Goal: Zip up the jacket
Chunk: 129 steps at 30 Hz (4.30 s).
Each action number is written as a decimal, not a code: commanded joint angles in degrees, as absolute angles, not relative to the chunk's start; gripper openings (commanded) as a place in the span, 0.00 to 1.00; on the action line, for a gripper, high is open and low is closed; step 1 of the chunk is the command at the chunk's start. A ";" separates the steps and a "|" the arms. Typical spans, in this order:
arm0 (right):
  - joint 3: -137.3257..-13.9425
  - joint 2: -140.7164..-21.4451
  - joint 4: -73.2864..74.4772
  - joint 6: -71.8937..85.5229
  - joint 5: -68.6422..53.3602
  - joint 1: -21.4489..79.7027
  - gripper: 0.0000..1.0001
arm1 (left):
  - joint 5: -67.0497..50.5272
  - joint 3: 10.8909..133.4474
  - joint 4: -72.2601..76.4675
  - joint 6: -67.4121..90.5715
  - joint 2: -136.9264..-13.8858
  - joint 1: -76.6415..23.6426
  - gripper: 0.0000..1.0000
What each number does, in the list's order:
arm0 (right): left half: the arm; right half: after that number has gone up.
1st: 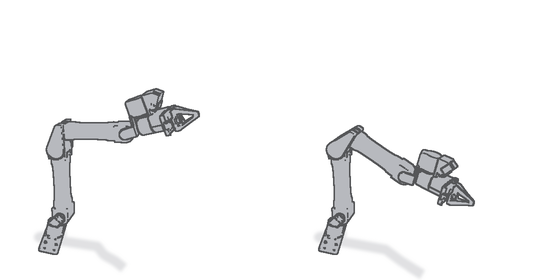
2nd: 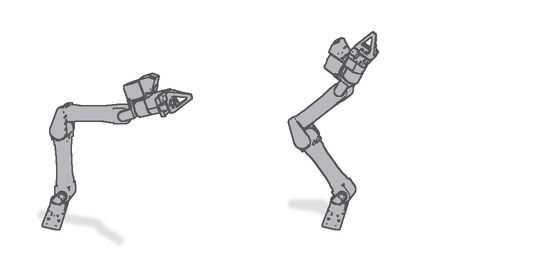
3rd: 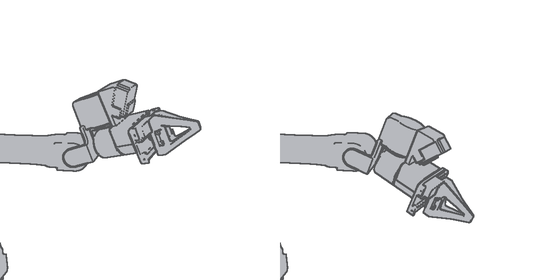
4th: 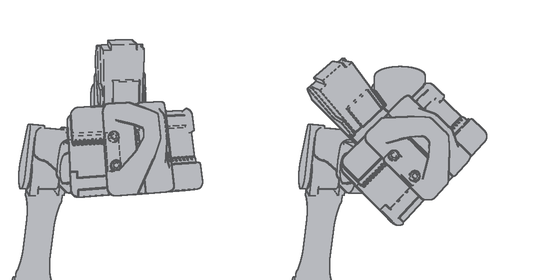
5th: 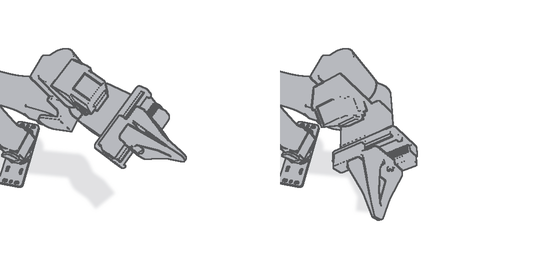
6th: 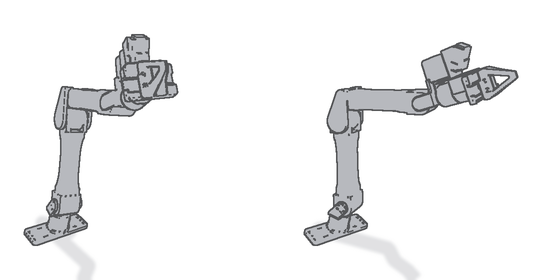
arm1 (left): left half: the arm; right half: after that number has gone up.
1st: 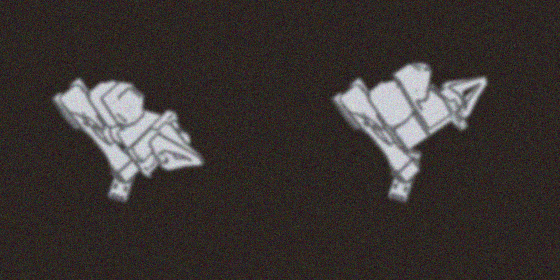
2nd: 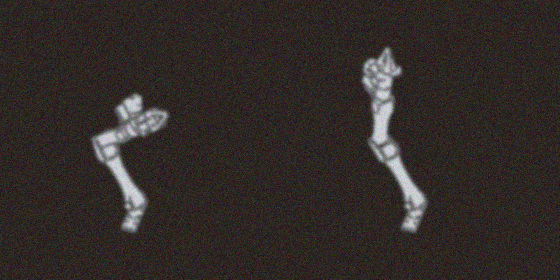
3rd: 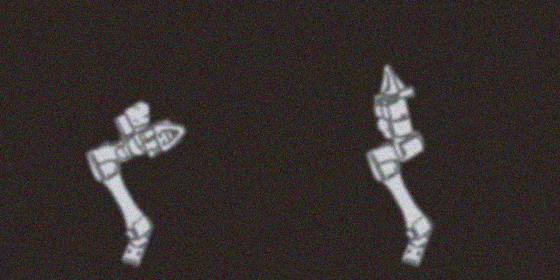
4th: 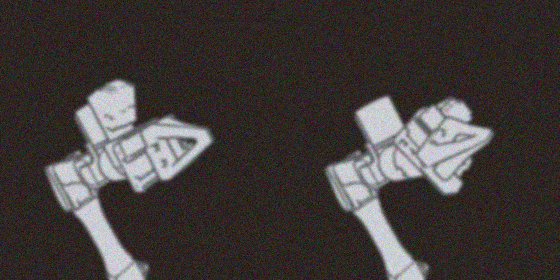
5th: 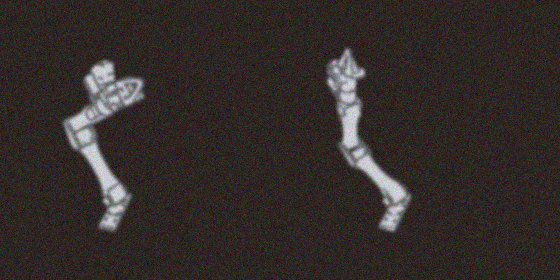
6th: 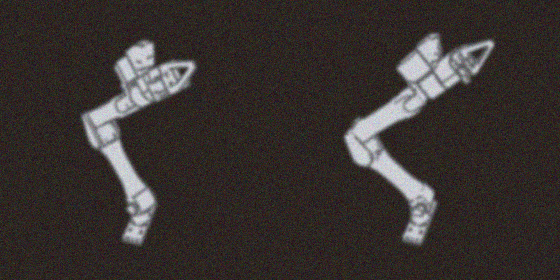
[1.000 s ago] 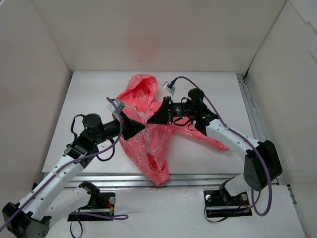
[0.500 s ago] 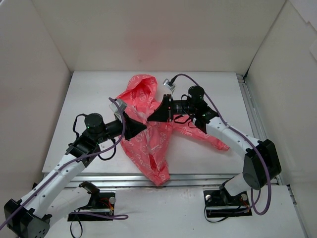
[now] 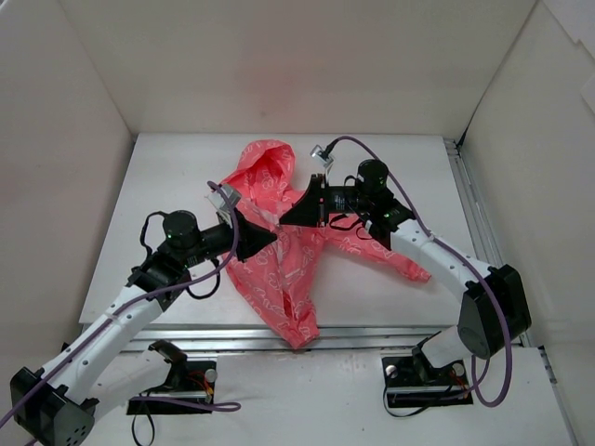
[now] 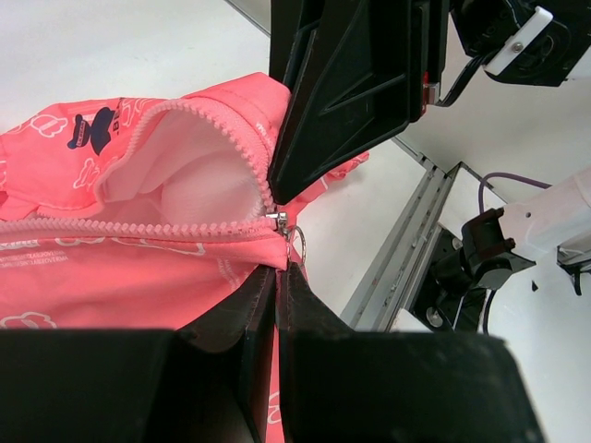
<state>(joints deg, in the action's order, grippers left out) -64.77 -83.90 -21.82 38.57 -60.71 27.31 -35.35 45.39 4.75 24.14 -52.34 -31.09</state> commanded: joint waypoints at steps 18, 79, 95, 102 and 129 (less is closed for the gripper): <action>-69.44 -77.87 -14.60 29.36 -51.34 26.89 0.00 | -37.35 43.51 5.53 28.39 -54.49 -31.90 0.00; -51.34 -69.70 11.52 9.84 8.61 62.58 0.36 | -42.10 45.09 4.83 42.98 -65.13 -29.71 0.00; -38.15 -65.13 -11.93 6.94 3.96 56.16 0.41 | -43.07 44.39 5.89 44.03 -64.16 -29.71 0.00; -34.45 -61.79 -17.75 6.42 2.90 56.16 0.43 | -44.03 43.68 7.03 44.12 -65.21 -29.71 0.00; -33.66 -60.73 -24.26 5.62 0.44 55.90 0.37 | -45.44 42.63 9.14 44.74 -65.22 -29.71 0.00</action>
